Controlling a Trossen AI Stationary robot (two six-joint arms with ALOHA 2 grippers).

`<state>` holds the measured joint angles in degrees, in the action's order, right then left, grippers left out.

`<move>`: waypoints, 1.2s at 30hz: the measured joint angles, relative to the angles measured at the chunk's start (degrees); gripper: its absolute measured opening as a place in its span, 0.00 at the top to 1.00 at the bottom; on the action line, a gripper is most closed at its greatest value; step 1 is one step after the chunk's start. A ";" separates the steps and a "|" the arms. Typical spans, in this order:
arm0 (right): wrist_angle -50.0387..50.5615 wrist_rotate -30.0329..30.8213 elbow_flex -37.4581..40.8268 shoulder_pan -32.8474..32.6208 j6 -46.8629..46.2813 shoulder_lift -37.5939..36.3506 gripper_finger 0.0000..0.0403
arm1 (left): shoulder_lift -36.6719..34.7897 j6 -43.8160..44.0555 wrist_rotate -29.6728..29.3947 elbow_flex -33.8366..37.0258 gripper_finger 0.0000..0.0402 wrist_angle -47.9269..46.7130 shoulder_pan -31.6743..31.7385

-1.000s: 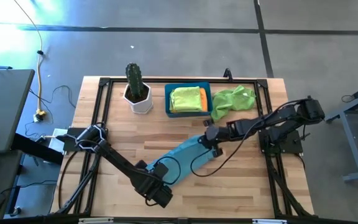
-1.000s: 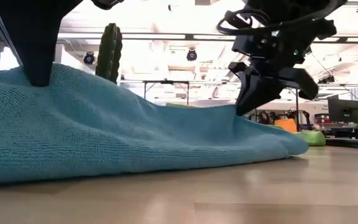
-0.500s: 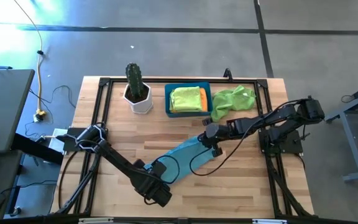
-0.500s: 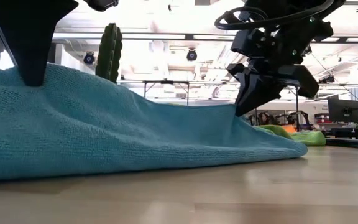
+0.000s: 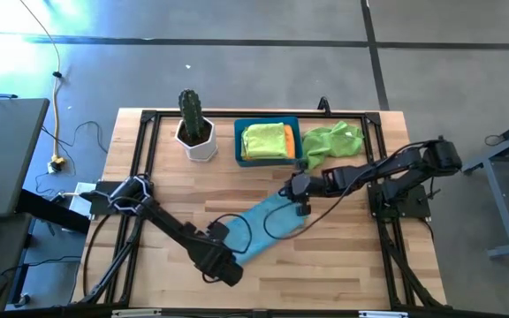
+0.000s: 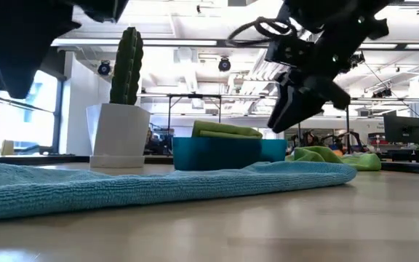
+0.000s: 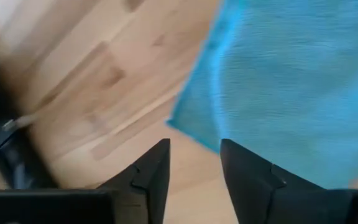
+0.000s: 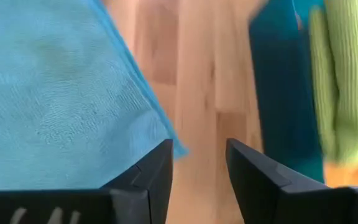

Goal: Fold microfiber towels
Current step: Fold the blue microfiber towel

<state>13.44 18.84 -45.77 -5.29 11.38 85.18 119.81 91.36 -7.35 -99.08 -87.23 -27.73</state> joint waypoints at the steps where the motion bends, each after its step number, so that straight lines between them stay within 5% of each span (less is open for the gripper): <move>1: 2.64 -0.14 -0.92 0.12 -4.05 -0.11 0.64 | 0.00 0.75 0.73 -0.01 0.66 -1.22 0.03; 7: 13.49 -10.55 -2.13 1.99 -28.58 -0.11 0.64 | 0.00 -8.65 0.00 0.01 0.66 -0.01 -1.27; 11: 14.93 -17.06 -2.11 2.44 -34.86 -0.34 0.64 | 0.00 -16.19 -0.25 0.01 0.68 6.53 -1.88; 17: 13.49 -17.61 -2.11 2.41 -40.23 0.02 0.63 | -0.04 -20.45 -1.18 0.78 0.68 15.37 -1.81; 25: 14.03 -17.60 -2.12 0.91 -51.18 1.18 0.53 | 0.02 -15.58 0.95 7.45 0.68 24.41 -1.99; 36: 19.91 -18.23 -2.13 -4.29 -61.67 5.14 0.52 | 0.00 -17.14 0.62 8.41 0.68 25.81 -1.98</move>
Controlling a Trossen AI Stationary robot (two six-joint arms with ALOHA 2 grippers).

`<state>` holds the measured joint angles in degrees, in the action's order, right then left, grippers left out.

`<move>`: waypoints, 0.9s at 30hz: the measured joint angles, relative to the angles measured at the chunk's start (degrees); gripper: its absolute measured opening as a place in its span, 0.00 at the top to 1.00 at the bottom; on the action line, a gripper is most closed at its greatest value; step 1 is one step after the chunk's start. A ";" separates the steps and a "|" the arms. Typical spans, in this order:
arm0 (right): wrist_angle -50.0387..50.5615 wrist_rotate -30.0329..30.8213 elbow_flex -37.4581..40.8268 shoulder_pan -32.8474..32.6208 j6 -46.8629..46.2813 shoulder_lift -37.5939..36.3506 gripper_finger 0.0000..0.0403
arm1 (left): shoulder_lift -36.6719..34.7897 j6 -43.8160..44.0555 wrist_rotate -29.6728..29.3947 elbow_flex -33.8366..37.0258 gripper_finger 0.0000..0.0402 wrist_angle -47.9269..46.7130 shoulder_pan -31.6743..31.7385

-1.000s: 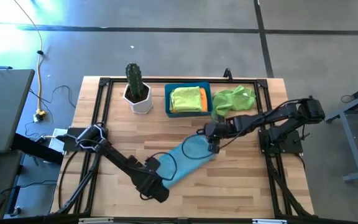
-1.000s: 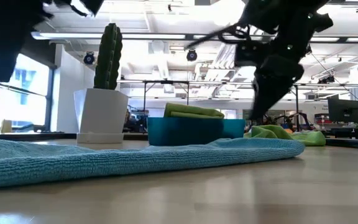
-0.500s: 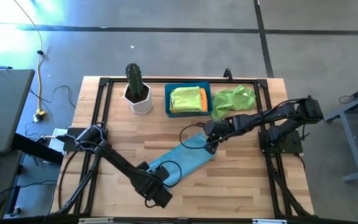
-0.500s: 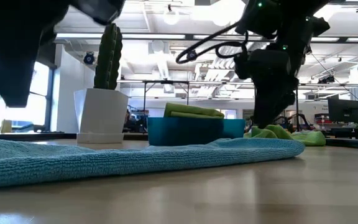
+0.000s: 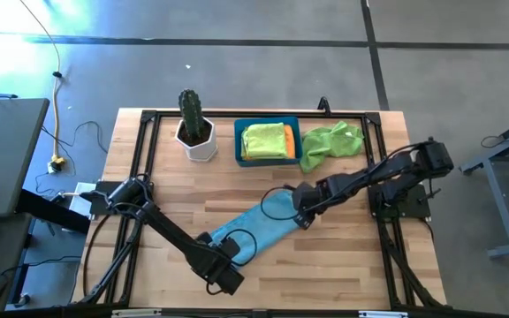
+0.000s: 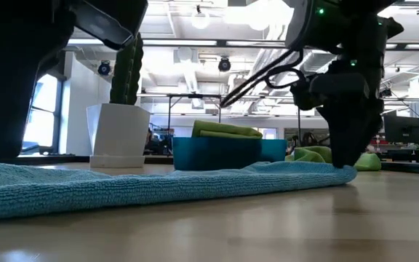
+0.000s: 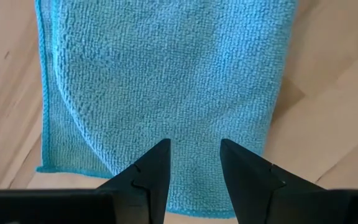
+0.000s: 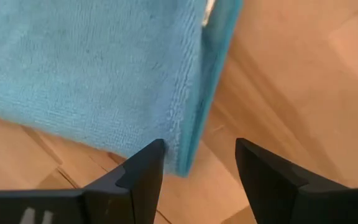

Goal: Fold microfiber towels
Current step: Fold the blue microfiber towel

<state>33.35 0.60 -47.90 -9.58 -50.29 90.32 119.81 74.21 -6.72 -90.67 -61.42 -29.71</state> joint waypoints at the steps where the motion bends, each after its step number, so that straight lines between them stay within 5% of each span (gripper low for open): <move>1: -0.39 0.00 0.00 -0.49 -0.45 0.48 0.52 | 0.00 -0.38 0.00 0.00 0.68 0.08 0.00; 11: -3.24 3.05 -0.18 -2.83 -3.86 4.65 0.57 | 0.00 -0.89 -0.02 0.00 0.68 0.12 0.09; 23: -2.83 7.02 -0.11 -5.45 -4.61 4.83 0.96 | 0.00 3.17 0.03 0.00 0.68 0.02 0.11; 27: -1.36 7.85 -0.17 -5.86 -3.60 4.85 0.98 | 0.00 4.80 0.04 0.00 0.68 -0.01 0.11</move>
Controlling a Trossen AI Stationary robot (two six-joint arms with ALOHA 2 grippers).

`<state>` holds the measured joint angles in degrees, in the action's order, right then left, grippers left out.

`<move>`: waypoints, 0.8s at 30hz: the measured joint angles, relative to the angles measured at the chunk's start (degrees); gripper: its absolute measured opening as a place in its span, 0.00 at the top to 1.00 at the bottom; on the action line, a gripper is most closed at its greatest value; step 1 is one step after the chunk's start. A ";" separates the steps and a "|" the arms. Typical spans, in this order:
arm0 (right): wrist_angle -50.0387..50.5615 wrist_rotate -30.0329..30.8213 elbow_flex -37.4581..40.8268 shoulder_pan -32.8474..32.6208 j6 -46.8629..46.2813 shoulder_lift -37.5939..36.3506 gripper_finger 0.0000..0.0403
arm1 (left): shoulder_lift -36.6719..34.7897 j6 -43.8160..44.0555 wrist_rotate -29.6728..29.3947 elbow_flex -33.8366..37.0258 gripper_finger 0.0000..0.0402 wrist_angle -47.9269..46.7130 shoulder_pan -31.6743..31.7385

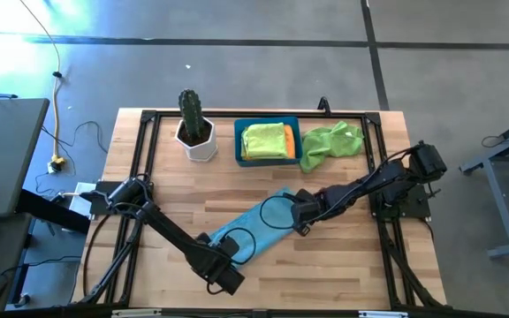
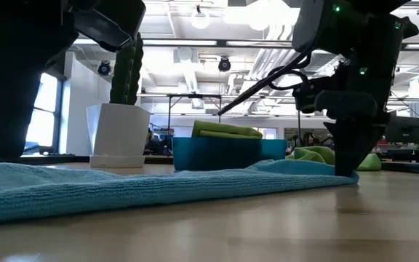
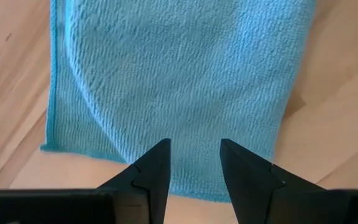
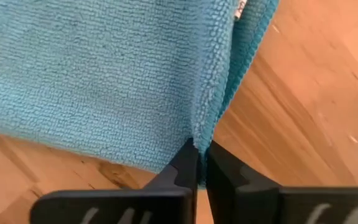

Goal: Fold microfiber towels
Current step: Fold the blue microfiber towel

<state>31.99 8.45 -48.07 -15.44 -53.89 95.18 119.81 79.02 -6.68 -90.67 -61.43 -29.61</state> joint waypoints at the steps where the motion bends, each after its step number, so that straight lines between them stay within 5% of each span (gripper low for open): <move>1: 0.99 0.03 -0.01 0.00 -0.02 0.02 0.98 | -0.04 0.90 0.00 -0.02 0.68 0.00 0.00; 9: 11.66 1.85 0.09 0.03 1.85 -0.99 1.00 | -3.40 3.71 -1.88 -0.11 0.68 -0.73 -0.01; 17: 33.95 6.80 -4.29 0.07 1.40 -2.82 1.00 | -6.65 3.95 -6.16 -0.11 0.68 -1.23 -0.12; 24: 34.28 -4.28 -11.21 -0.29 -0.32 -3.30 1.00 | -7.41 2.23 -7.67 -0.11 0.68 -1.40 -0.15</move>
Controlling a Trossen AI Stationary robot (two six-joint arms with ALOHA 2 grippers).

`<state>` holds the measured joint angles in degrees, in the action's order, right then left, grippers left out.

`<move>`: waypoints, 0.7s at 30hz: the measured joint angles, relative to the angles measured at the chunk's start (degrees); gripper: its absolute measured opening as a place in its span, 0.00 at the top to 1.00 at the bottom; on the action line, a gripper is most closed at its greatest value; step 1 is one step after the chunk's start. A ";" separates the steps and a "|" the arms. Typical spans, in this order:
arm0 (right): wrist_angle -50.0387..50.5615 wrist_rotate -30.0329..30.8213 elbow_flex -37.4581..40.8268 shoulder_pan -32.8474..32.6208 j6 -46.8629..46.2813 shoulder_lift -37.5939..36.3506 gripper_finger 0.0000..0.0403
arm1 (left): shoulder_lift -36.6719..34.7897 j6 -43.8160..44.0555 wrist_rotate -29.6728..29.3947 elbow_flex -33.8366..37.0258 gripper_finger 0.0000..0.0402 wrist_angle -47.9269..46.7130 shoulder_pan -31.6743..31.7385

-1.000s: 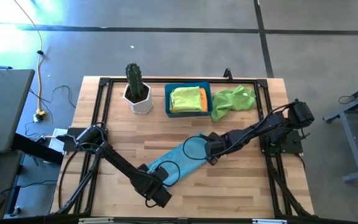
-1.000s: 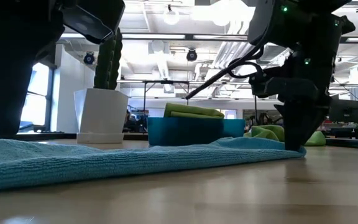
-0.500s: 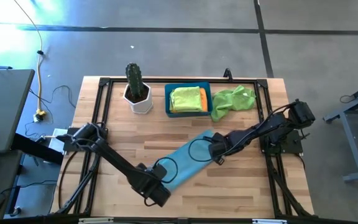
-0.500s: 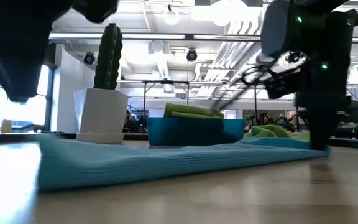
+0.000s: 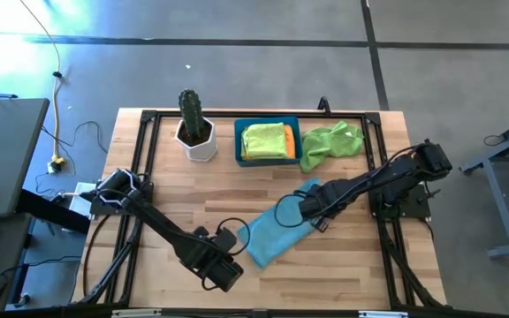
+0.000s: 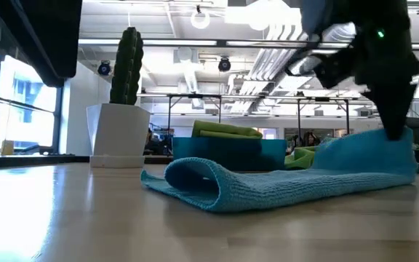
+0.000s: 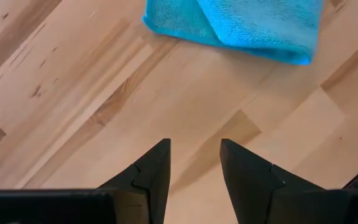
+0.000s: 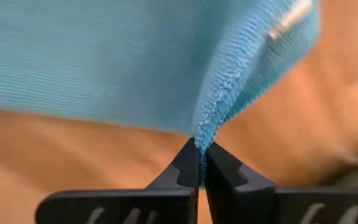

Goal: Fold microfiber towels
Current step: Fold the blue microfiber towel

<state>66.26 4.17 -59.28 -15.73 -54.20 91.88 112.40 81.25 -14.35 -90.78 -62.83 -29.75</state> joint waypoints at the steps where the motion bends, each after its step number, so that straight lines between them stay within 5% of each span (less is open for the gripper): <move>1: -1.57 -1.25 -1.01 -0.19 -1.23 0.04 1.00 | 0.00 -0.74 0.02 0.00 0.68 0.00 -0.05; 21: -36.68 1.29 -6.13 -7.21 -17.69 6.49 1.00 | -6.18 -8.23 -4.01 0.04 0.68 -4.75 -4.23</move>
<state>29.59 5.45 -65.41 -22.95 -71.89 98.36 106.22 73.03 -18.35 -90.74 -67.57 -33.98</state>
